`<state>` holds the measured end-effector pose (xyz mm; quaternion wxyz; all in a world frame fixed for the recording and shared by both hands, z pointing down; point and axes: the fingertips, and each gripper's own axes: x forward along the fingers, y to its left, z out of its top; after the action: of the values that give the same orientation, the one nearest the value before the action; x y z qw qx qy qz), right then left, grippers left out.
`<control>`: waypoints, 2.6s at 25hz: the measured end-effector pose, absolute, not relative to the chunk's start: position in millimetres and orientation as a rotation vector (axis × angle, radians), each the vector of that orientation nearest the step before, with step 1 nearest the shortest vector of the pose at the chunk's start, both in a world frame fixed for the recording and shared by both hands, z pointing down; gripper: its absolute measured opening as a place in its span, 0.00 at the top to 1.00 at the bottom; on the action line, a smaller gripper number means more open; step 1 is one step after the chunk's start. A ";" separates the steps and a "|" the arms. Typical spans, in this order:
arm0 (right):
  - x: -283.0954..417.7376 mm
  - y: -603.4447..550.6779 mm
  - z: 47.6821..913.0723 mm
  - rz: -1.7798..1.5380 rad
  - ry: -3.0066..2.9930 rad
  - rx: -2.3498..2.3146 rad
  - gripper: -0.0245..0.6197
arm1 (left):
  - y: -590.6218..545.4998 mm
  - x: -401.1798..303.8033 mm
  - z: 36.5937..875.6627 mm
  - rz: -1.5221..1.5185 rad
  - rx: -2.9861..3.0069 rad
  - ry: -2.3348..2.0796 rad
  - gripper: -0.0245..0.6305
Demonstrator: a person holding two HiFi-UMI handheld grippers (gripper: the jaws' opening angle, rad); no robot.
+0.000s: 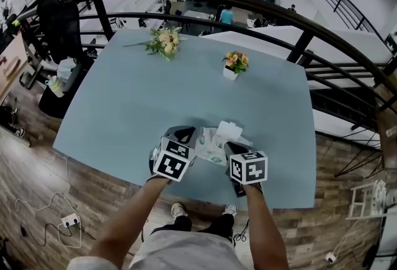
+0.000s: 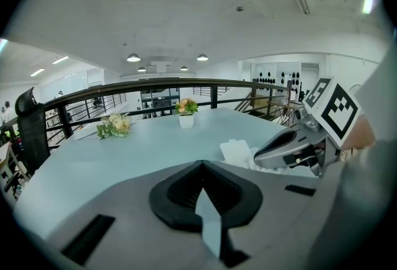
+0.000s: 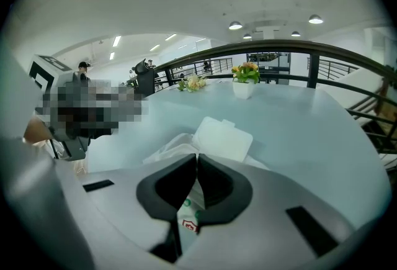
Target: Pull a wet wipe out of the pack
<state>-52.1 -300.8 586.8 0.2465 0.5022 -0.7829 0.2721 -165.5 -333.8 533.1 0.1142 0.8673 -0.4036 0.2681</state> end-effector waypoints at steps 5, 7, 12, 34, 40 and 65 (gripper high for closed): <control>-53.3 -300.6 586.0 0.742 -2.141 1.370 0.94 | -332.7 -163.3 531.9 0.775 2.556 -1.183 0.97; -53.5 -300.1 586.2 0.741 -2.142 1.373 0.94 | -330.7 -162.9 533.2 0.777 2.555 -1.176 0.97; -54.1 -297.7 583.2 0.727 -2.154 1.375 0.95 | -329.2 -163.0 530.0 0.774 2.564 -1.178 0.97; -42.3 -299.4 554.5 0.656 -2.165 1.453 0.95 | -329.0 -149.8 506.4 0.765 2.628 -1.165 0.97; -41.6 -301.7 541.4 0.621 -2.177 1.483 0.95 | -326.4 -149.3 503.4 0.770 2.641 -1.153 0.97; -28.4 -308.8 492.2 0.538 -2.180 1.646 0.95 | -339.2 -138.0 474.2 0.746 2.758 -1.088 0.97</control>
<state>-28.4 -308.8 492.2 0.1777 0.5816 -0.7707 0.1903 -138.0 -339.2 474.2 0.0424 0.9013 -0.3555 0.2439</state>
